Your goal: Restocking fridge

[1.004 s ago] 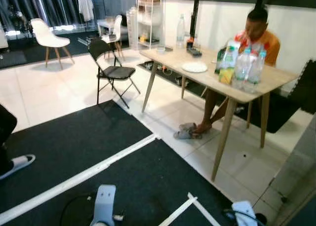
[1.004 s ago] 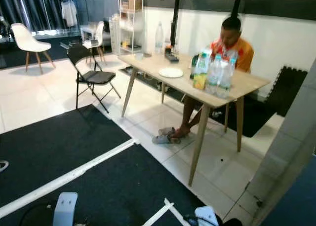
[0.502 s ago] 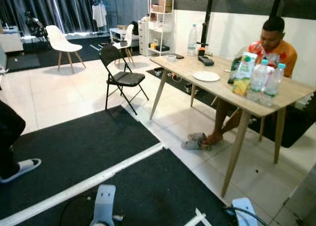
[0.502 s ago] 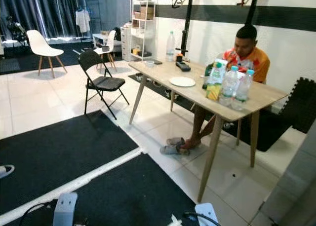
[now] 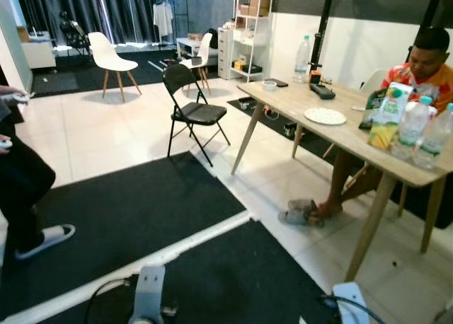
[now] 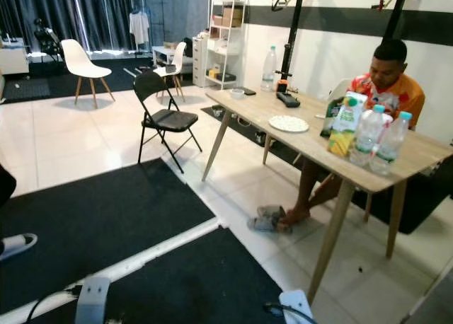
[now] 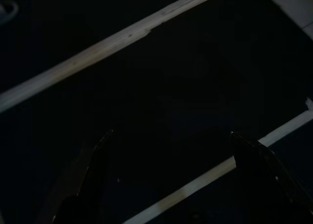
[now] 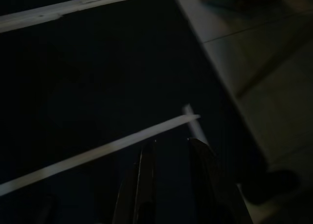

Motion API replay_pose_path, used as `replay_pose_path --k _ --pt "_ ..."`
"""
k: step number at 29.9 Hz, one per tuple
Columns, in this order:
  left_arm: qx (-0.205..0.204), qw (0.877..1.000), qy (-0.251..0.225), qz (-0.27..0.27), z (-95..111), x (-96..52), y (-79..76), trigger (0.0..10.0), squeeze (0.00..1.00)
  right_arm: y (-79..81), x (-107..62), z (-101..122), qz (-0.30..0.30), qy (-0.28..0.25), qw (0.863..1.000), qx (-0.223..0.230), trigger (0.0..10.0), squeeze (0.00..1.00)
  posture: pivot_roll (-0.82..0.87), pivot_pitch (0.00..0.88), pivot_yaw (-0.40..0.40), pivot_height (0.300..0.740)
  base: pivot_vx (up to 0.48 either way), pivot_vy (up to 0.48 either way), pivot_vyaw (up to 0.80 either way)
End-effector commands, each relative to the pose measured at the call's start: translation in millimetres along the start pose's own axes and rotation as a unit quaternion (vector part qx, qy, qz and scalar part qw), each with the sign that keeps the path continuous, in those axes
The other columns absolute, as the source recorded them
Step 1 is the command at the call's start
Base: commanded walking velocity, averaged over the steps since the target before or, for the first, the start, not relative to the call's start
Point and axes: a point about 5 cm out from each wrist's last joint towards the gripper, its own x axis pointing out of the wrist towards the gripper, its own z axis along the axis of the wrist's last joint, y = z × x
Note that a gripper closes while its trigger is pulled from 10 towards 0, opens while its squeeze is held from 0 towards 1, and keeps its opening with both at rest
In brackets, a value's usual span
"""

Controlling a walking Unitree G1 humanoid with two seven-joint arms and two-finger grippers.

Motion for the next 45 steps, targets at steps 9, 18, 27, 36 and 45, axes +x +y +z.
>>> replay_pose_path --k 9,18,27,36,45 --pt "0.003 1.000 0.001 -0.002 0.4 0.3 -1.3 10.0 0.00 -5.9 -1.6 -2.8 -0.008 0.006 1.000 -0.001 10.0 0.00 -0.07 0.054 -0.027 0.740 0.288 0.000 0.00" --pt "0.002 1.000 0.002 -0.001 -0.2 0.1 -1.0 10.0 0.00 -4.5 -1.1 -1.5 -0.005 0.004 1.000 -0.001 10.0 0.00 -0.06 0.065 -0.029 0.740 0.288 0.000 -0.42" --pt "0.005 1.000 0.002 -0.002 -0.4 -0.1 -0.5 10.0 0.00 -2.8 -0.7 -1.5 -0.004 0.003 1.000 0.004 10.0 0.00 -0.06 0.073 -0.022 0.740 0.289 0.000 -0.73" --pt "0.007 1.000 0.003 -0.001 -0.5 -0.2 1.1 10.0 0.00 -1.5 -0.4 -1.6 -0.003 0.004 1.000 0.008 10.0 0.00 -0.06 0.074 -0.021 0.740 0.287 0.000 -0.80" --pt "0.008 1.000 0.004 0.000 -0.8 -0.3 3.2 10.0 0.00 -0.4 0.0 -1.0 -0.003 0.004 1.000 0.009 10.0 0.00 -0.06 0.073 -0.020 0.740 0.284 0.000 -0.80"
